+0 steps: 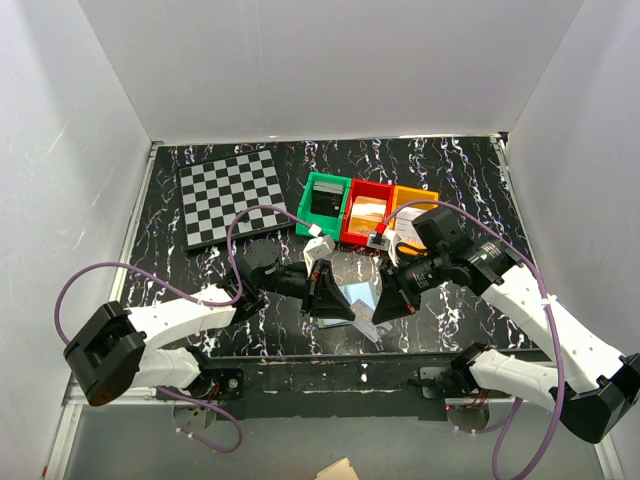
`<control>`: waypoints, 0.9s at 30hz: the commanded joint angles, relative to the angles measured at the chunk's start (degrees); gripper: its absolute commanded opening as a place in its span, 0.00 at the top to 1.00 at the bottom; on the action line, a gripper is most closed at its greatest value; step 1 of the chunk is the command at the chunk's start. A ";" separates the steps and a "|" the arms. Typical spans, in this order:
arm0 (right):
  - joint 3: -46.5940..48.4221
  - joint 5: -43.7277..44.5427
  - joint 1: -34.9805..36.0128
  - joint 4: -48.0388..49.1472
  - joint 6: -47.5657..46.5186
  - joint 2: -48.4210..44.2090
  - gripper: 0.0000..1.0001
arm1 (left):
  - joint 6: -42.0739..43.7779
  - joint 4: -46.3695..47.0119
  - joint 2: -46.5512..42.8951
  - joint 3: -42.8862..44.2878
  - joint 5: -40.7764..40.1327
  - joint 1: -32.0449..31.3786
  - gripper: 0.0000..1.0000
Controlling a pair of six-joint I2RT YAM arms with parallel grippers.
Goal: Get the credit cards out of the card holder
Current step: Place the credit card in the storage box.
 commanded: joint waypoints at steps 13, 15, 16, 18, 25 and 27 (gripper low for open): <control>0.34 0.53 -1.23 5.32 2.57 -3.02 0.80 | -0.11 4.06 -0.69 -1.20 1.49 -0.41 1.00; 0.25 0.36 -1.58 5.50 2.75 -3.02 0.82 | -0.20 4.32 -0.78 -1.37 1.23 -0.32 1.00; 0.25 0.36 -1.67 5.41 2.66 -3.02 0.83 | -0.20 4.41 -0.78 -1.46 1.22 -0.32 1.00; 0.16 0.18 -1.85 5.50 2.66 -3.11 0.84 | -0.29 4.50 -0.69 -1.37 1.22 -0.32 1.00; -0.19 -0.61 -1.85 5.41 2.84 -3.11 0.85 | -0.73 4.85 -0.34 -1.20 0.96 -0.41 1.00; -0.28 -0.61 -1.85 5.32 2.66 -3.11 0.86 | -0.90 5.29 -0.34 -1.20 0.96 -0.32 1.00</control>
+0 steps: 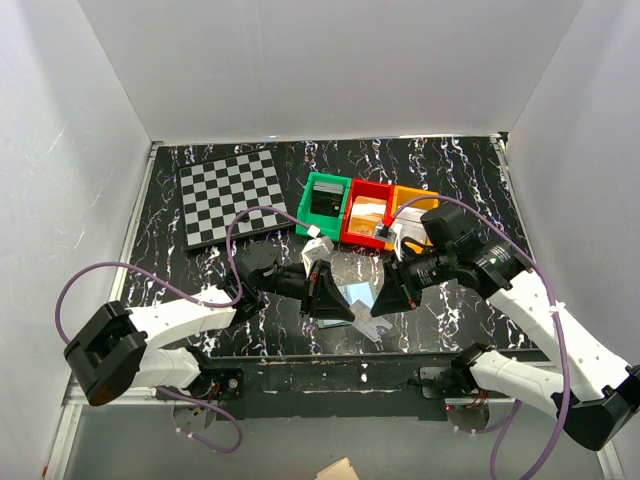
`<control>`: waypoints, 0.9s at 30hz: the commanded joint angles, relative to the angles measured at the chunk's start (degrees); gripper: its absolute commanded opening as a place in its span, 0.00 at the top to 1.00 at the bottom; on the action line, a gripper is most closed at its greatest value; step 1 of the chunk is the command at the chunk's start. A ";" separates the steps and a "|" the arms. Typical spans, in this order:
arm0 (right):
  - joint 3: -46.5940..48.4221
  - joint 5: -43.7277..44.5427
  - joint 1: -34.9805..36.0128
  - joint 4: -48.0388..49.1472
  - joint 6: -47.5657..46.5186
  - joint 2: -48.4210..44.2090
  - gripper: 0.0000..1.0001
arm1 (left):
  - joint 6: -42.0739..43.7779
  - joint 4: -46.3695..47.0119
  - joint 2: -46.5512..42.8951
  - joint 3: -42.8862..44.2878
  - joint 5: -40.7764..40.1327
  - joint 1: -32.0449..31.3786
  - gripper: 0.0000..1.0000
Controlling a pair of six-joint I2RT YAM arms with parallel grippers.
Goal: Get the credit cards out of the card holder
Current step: Place the credit card in the storage box.
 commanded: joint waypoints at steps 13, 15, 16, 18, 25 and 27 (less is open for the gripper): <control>-0.15 -1.34 -0.36 2.32 1.02 -2.19 0.99 | 1.77 -5.66 -2.62 0.51 -6.34 -0.10 0.52; 0.55 0.06 -0.54 2.59 1.47 -2.72 0.99 | 2.65 -9.52 -4.81 0.42 -10.81 0.43 0.44; 0.99 1.20 -0.71 2.60 1.90 -2.73 0.99 | 2.83 -11.11 -6.13 -0.10 -13.27 1.12 0.42; 2.22 3.32 -1.15 2.07 2.43 -2.29 0.99 | 2.22 -14.80 -9.90 -1.33 -18.02 3.40 0.41; 7.23 24.12 -7.03 0.23 10.07 3.59 0.99 | -0.16 -22.54 -27.92 -7.92 -30.51 11.24 0.42; 6.89 34.56 -7.74 3.02 12.70 4.83 0.99 | -0.51 -22.99 -30.30 -8.01 -31.31 11.41 0.42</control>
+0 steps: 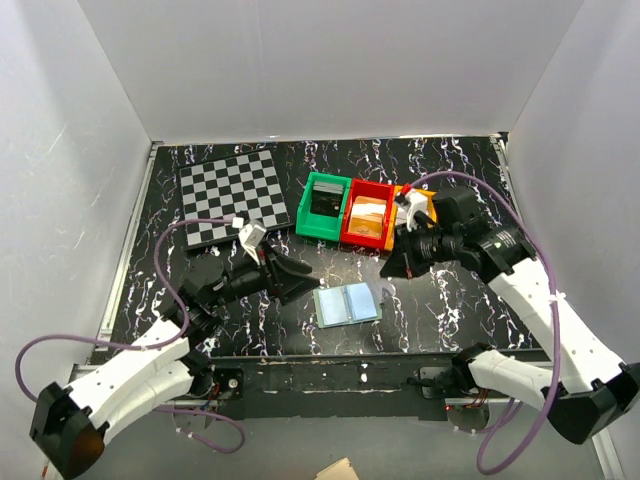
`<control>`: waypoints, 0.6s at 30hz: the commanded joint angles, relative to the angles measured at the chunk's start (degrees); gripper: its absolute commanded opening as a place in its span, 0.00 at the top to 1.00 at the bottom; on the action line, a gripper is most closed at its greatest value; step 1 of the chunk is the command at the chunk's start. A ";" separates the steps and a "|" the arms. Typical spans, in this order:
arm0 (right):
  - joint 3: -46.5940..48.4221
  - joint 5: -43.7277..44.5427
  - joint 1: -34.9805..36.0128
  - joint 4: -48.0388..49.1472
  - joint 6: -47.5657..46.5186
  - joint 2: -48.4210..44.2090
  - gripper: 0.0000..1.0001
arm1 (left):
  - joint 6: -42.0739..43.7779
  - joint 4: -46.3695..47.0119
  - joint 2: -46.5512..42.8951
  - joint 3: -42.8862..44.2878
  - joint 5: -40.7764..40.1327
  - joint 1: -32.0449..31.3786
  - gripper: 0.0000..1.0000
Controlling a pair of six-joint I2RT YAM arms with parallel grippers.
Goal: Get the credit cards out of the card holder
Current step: Place the credit card in the storage box.
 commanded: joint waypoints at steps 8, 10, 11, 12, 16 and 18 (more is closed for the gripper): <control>-1.13 33.28 -2.02 18.60 -11.98 2.89 0.99 | -3.36 -0.07 -5.18 -3.21 -6.44 0.40 0.44; -0.79 28.90 -2.28 20.28 -26.65 3.67 0.99 | -4.42 2.21 -3.87 -4.01 -5.56 0.40 0.44; 0.17 27.22 -3.07 19.77 -31.58 4.64 0.99 | -4.68 2.92 -2.99 -4.01 -4.78 0.49 0.45; 2.01 24.86 -4.38 17.76 -34.85 6.56 0.99 | -5.29 3.71 -2.20 -4.01 -4.07 0.40 0.45; 5.11 14.75 -9.74 13.26 -43.75 12.28 0.99 | -6.70 5.65 -0.08 -3.92 -1.96 0.40 0.45; 4.76 9.30 -13.08 12.82 -44.63 14.40 0.99 | -6.71 5.65 0.09 -4.01 -1.69 0.40 0.45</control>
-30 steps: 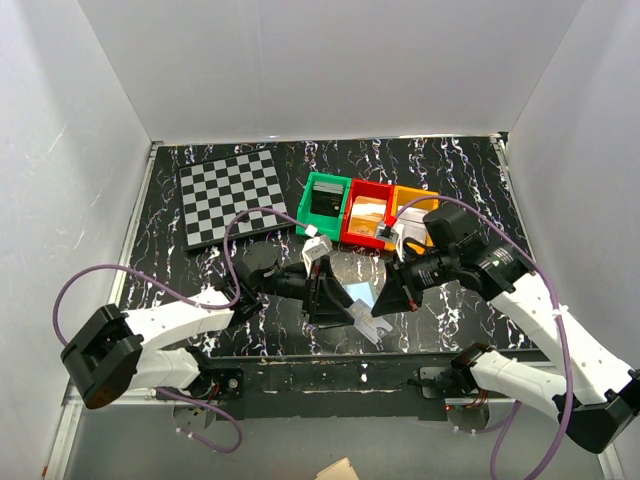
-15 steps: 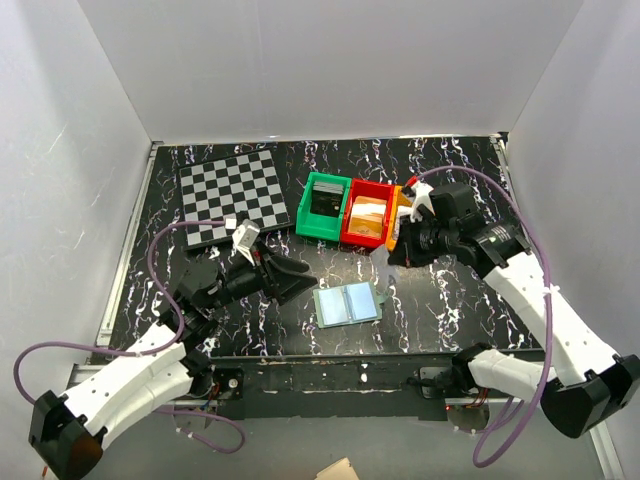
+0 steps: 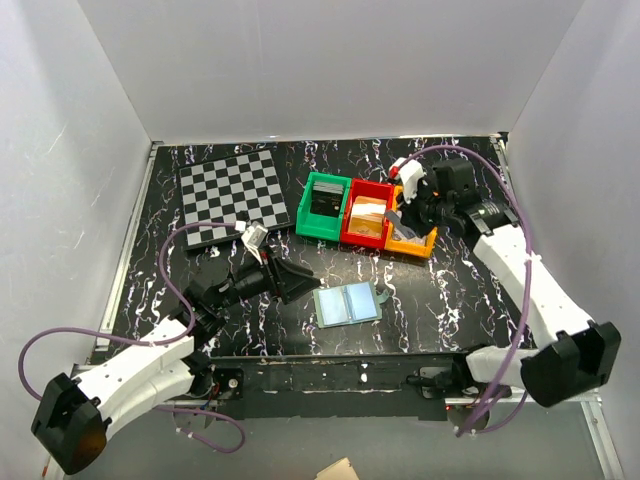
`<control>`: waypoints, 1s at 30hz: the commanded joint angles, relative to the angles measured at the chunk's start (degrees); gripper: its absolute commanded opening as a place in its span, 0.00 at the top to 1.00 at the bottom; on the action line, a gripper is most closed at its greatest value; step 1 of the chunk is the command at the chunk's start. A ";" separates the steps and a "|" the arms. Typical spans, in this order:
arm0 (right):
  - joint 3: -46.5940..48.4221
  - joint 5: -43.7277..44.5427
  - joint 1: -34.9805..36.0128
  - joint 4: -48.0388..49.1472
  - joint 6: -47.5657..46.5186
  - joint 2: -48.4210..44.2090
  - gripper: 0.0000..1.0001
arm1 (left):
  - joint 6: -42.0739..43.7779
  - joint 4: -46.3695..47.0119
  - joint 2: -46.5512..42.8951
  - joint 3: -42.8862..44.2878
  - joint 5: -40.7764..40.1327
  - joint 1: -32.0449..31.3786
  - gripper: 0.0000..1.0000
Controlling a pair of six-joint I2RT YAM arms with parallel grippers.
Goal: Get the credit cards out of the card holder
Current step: Place the credit card in the storage box.
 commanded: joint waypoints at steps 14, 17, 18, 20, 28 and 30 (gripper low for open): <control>-0.68 -22.24 -15.75 -4.79 -27.80 10.65 0.99 | -4.47 7.56 6.03 -3.96 3.71 0.14 0.47; 0.55 -20.83 -16.10 -5.50 -30.35 13.38 0.99 | -4.21 7.03 5.07 -4.75 3.02 -0.04 0.47; 1.25 -20.39 -16.10 -5.76 -30.97 14.17 0.99 | -4.04 6.68 4.63 -4.84 2.49 0.05 0.47; 2.04 -19.69 -16.45 -5.68 -31.15 15.67 0.99 | -3.68 5.89 4.18 -5.11 1.70 0.05 0.47; 3.36 -20.48 -18.65 -3.13 -31.41 18.74 0.99 | -3.68 5.71 4.53 -5.81 0.90 0.05 0.47; 4.33 -20.22 -18.65 -4.61 -33.51 20.06 0.99 | -3.51 5.71 4.97 -5.72 1.08 0.05 0.47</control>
